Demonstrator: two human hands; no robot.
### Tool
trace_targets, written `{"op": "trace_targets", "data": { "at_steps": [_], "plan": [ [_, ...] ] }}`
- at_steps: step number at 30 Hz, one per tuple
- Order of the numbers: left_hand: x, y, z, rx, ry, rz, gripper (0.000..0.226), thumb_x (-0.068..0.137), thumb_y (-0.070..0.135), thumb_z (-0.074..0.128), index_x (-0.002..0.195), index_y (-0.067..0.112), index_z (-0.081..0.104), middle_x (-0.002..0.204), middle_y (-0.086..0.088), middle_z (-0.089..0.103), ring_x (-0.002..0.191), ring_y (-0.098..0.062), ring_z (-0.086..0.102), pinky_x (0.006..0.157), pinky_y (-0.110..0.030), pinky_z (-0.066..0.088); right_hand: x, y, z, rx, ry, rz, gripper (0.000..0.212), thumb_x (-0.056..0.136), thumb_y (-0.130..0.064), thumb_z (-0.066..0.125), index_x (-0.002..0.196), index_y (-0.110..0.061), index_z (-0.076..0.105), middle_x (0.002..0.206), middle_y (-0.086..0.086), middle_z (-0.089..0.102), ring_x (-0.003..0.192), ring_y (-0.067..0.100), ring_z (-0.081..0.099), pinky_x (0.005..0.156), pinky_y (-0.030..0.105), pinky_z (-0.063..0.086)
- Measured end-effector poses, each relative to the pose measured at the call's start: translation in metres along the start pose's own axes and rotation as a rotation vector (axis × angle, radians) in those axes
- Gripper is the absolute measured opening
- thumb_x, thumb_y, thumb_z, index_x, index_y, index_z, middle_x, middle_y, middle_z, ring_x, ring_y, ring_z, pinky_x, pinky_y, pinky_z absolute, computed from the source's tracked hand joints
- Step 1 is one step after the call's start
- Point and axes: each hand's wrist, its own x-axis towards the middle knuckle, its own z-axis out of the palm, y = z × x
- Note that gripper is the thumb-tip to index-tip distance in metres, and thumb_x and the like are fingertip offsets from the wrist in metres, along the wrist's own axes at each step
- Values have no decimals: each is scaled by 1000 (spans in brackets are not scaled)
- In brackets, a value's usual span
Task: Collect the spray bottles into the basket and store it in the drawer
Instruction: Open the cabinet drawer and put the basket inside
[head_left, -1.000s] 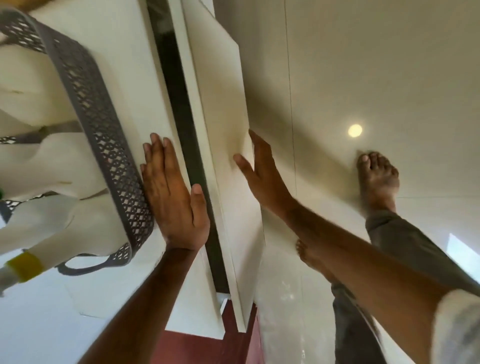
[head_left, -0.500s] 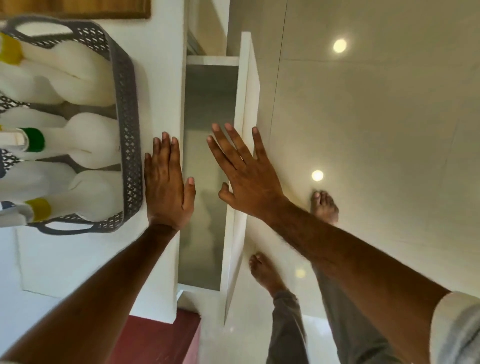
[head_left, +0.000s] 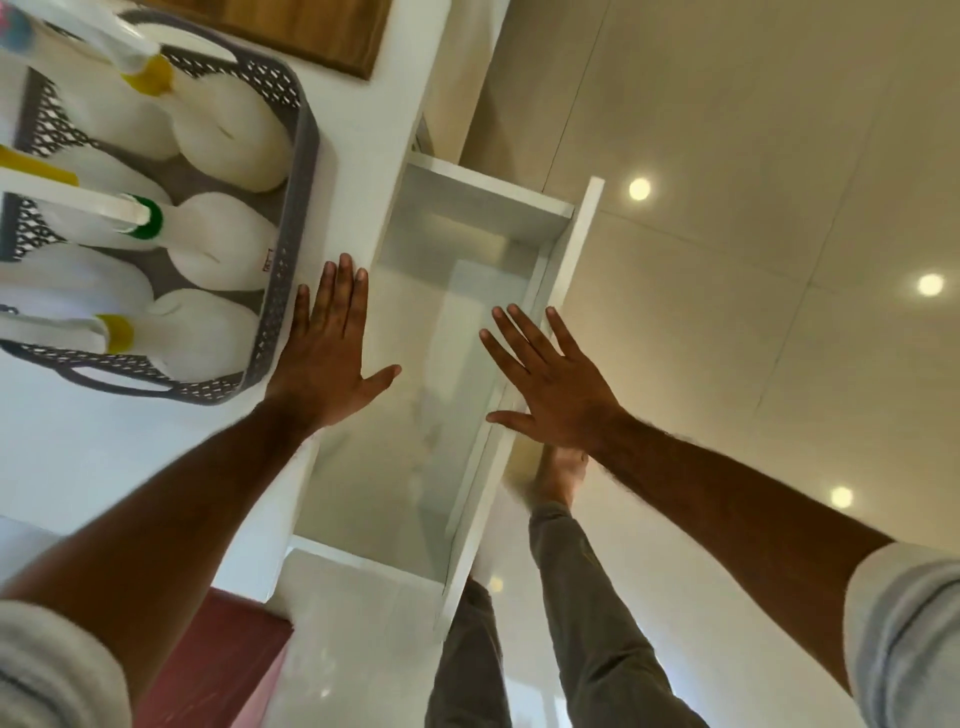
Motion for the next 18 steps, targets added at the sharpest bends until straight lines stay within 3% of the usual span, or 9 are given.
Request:
{"op": "trace_targets", "data": {
  "at_steps": [6,18],
  "plan": [
    [-1,10,-11,-18,-111,-18,120,83,80,39,155,8,-25,165,-13,-29,154,-31,-21,125,-57,3,-26,16,-13,-2,-126,-6,99,89,-81,26,160,-16,3,169,12,-3,156,29,-5,124,57,7],
    [-1,25,-35,-111,-223,-97,117,84,82,31,154,7,-25,164,-13,-30,153,-30,-24,126,-54,-1,-67,47,-21,4,-271,-8,98,90,-80,18,160,-15,-1,168,11,-10,155,29,-10,125,57,0]
  ]
}}
